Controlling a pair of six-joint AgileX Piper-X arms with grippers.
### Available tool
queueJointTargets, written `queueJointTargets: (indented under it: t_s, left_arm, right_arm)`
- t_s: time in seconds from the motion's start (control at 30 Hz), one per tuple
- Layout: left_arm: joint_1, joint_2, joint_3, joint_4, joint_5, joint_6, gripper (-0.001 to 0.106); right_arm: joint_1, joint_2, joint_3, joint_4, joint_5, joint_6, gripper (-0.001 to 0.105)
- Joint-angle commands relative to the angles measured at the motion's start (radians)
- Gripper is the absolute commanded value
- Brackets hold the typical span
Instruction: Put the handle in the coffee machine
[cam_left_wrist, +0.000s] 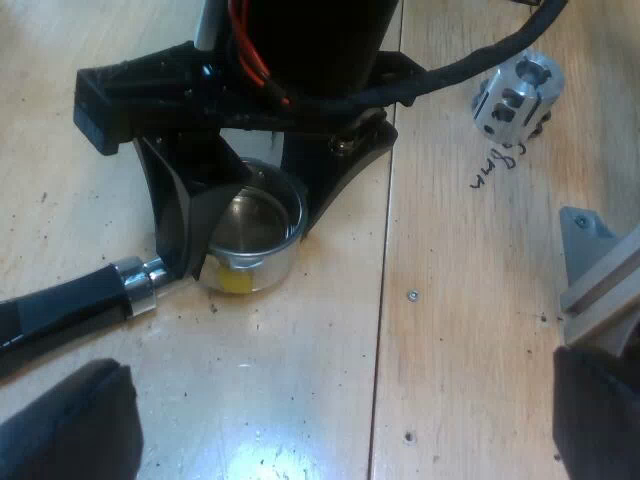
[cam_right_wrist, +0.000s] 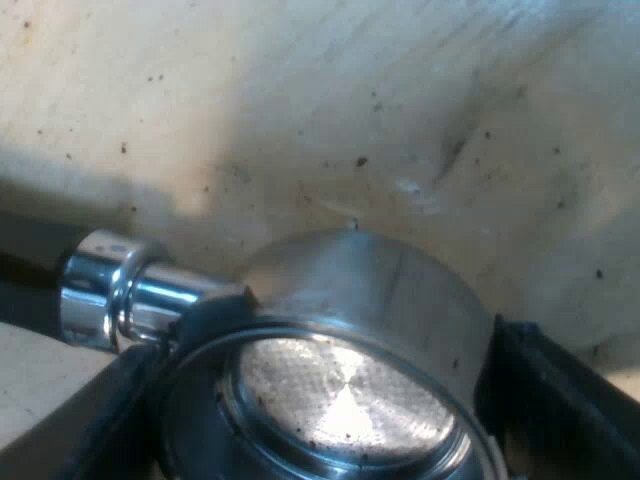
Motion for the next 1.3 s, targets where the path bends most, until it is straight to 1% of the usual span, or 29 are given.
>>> queueJointTargets:
  t_s: [0.03, 0.13, 0.2, 0.3, 0.37, 0.4, 0.47, 0.73, 0.77, 0.9, 0.97, 1.0, 1.03, 1.07, 1.1, 1.17, 1.2, 1.3]
  left_arm:
    - [-0.005, 0.000, 0.000, -0.007, 0.007, -0.007, 0.086]
    - [-0.005, 0.000, 0.000, -0.007, 0.007, -0.007, 0.086]
    - [-0.005, 0.000, 0.000, -0.007, 0.007, -0.007, 0.086]
    - [-0.005, 0.000, 0.000, -0.007, 0.007, -0.007, 0.086]
    - [-0.005, 0.000, 0.000, -0.008, -0.003, -0.007, 0.086]
    - [-0.005, 0.000, 0.000, -0.008, -0.018, -0.007, 0.086]
    - [-0.005, 0.000, 0.000, -0.008, -0.025, 0.006, 0.086]
    - [-0.005, 0.000, 0.000, -0.008, -0.025, 0.015, 0.086]
    - [-0.005, 0.000, 0.000, -0.008, -0.037, 0.015, 0.086]
    - [-0.005, 0.000, -0.018, -0.012, -0.095, 0.053, 0.086]
    - [-0.005, 0.000, -0.051, 0.010, -0.161, 0.099, 0.086]
    - [-0.005, 0.000, -0.071, 0.025, -0.177, 0.125, 0.086]
    - [-0.005, 0.000, -0.075, 0.033, -0.180, 0.136, 0.086]
    - [-0.005, 0.012, -0.108, 0.060, -0.182, 0.174, 0.086]
    - [-0.005, 0.016, -0.132, 0.075, -0.181, 0.182, 0.086]
    - [-0.005, 0.020, -0.146, 0.087, -0.181, 0.182, 0.086]
    - [-0.005, 0.020, -0.152, 0.089, -0.181, 0.182, 0.086]
    - [-0.005, 0.034, -0.159, 0.104, -0.152, 0.182, 0.086]
  right_arm:
    - [-0.004, 0.009, -0.005, -0.003, -0.010, -0.013, 0.000]
    - [-0.004, 0.009, -0.005, -0.003, -0.010, -0.020, 0.000]
    - [-0.004, -0.007, -0.005, -0.009, -0.013, -0.059, 0.000]
    - [-0.004, -0.028, -0.005, -0.009, -0.010, -0.100, 0.000]
    - [-0.004, -0.043, -0.005, -0.007, -0.010, -0.104, 0.000]
    - [-0.004, -0.051, -0.005, -0.007, -0.010, -0.104, 0.000]
    - [-0.004, -0.059, -0.005, -0.007, -0.008, -0.104, 0.000]
    - [-0.004, -0.092, -0.005, 0.011, -0.008, -0.153, 0.000]
    - [-0.004, -0.101, -0.005, 0.031, -0.008, -0.168, 0.000]
    - [-0.004, -0.118, -0.005, 0.072, -0.010, -0.179, 0.000]
    - [-0.004, -0.124, -0.005, 0.080, -0.012, -0.204, 0.000]
    - [-0.011, -0.133, -0.005, 0.095, -0.045, -0.262, 0.000]
    - [-0.015, -0.135, -0.005, 0.099, -0.062, -0.277, 0.000]
    - [-0.023, -0.135, -0.005, 0.106, -0.088, -0.311, 0.000]
    - [-0.032, -0.135, -0.005, 0.107, -0.123, -0.356, 0.000]
    - [-0.044, -0.135, -0.008, 0.110, -0.157, -0.416, 0.000]
    - [-0.046, -0.135, -0.008, 0.110, -0.171, -0.426, 0.000]
    - [-0.063, -0.138, -0.007, 0.110, -0.211, -0.495, 0.000]
